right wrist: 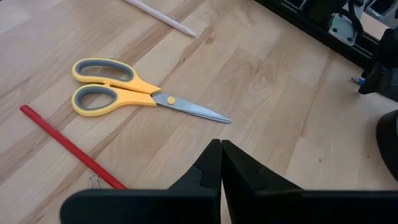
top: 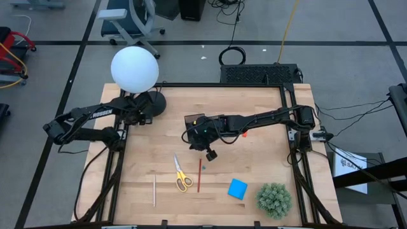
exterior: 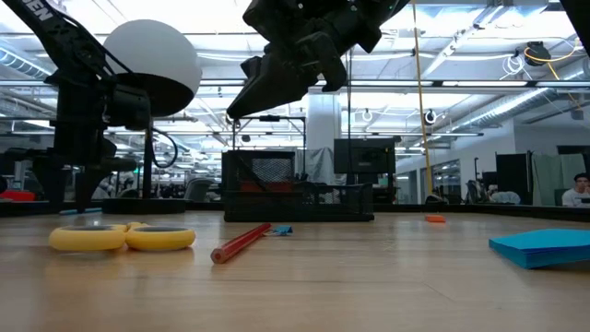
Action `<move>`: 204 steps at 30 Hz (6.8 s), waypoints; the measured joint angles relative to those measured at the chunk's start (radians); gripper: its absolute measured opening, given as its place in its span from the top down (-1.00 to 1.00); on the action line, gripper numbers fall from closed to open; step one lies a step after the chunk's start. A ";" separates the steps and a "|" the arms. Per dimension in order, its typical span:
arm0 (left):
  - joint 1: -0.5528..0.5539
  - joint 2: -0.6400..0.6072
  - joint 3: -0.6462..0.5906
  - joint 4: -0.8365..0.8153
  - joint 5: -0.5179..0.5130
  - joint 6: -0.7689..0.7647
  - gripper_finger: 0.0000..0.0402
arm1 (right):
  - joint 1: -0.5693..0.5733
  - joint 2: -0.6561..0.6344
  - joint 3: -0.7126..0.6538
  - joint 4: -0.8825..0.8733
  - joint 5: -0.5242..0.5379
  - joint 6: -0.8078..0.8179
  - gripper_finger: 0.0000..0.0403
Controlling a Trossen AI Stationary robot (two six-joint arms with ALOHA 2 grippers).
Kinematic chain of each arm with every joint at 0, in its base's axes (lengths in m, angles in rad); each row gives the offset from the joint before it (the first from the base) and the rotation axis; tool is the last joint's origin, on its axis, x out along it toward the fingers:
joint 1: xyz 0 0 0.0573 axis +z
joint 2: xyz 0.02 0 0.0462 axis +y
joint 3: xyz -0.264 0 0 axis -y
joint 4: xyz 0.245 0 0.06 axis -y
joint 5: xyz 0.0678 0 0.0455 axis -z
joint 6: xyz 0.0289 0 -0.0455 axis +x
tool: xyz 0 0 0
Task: Pick and place office supplies into organizer
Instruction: Put the blue pencil into the desk organizer
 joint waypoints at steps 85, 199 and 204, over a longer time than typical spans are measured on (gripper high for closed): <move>-0.402 0.019 -0.047 0.005 0.010 -0.314 0.72 | 0.014 0.000 0.000 0.044 0.001 -0.010 1.00; -0.768 0.020 0.061 0.028 0.119 -0.309 1.00 | 0.013 0.000 -0.001 0.058 0.008 -0.010 1.00; -0.768 -0.004 0.062 0.025 0.119 -0.288 1.00 | 0.013 0.000 -0.001 0.058 0.009 -0.013 1.00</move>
